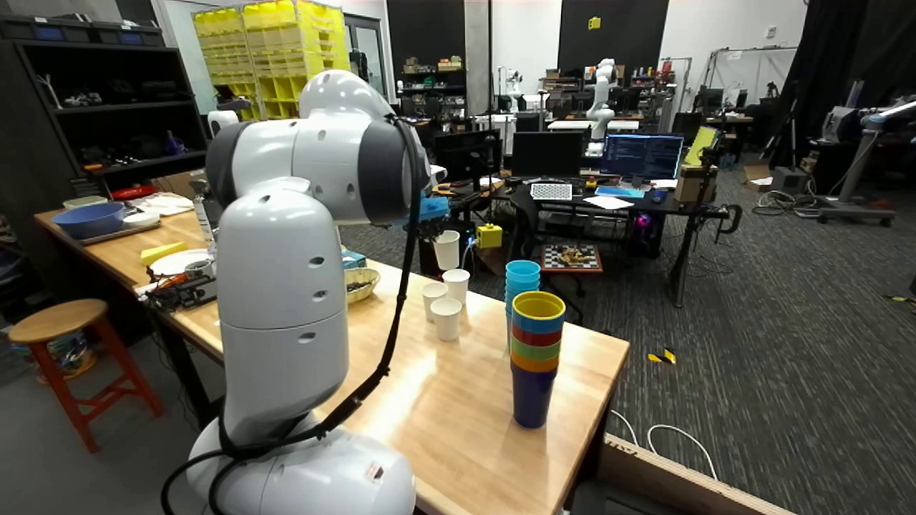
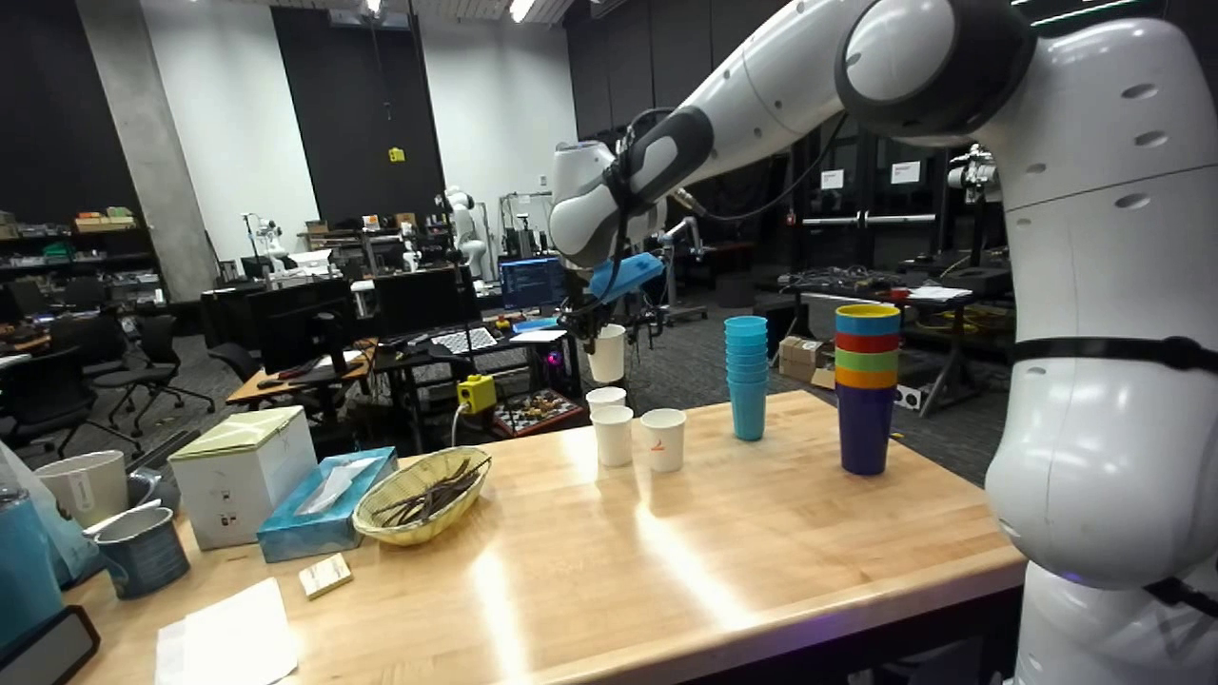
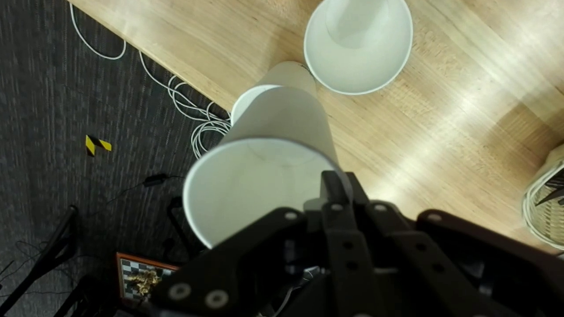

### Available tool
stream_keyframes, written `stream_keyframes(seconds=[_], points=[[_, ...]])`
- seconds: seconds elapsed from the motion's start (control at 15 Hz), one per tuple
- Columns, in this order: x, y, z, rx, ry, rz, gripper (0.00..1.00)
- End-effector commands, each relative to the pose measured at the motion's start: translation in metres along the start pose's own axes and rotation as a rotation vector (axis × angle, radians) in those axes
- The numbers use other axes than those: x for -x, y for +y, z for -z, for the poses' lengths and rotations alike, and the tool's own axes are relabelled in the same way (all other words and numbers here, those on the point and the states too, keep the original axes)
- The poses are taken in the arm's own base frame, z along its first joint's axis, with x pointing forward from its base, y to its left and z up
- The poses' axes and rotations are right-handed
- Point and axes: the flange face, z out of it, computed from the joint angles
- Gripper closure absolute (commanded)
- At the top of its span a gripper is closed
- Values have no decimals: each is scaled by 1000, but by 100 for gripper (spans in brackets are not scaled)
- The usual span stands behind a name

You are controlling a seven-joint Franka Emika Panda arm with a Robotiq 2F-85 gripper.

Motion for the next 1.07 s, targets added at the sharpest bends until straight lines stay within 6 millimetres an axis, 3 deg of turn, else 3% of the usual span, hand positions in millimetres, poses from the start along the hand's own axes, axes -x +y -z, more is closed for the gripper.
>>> stream_keyframes(seconds=[0.0,0.53,1.0], points=[[-17,3,-2,11,-22,-1,99],[-30,12,-32,-8,-72,-22,99],[-39,16,-42,-11,-75,-27,99]])
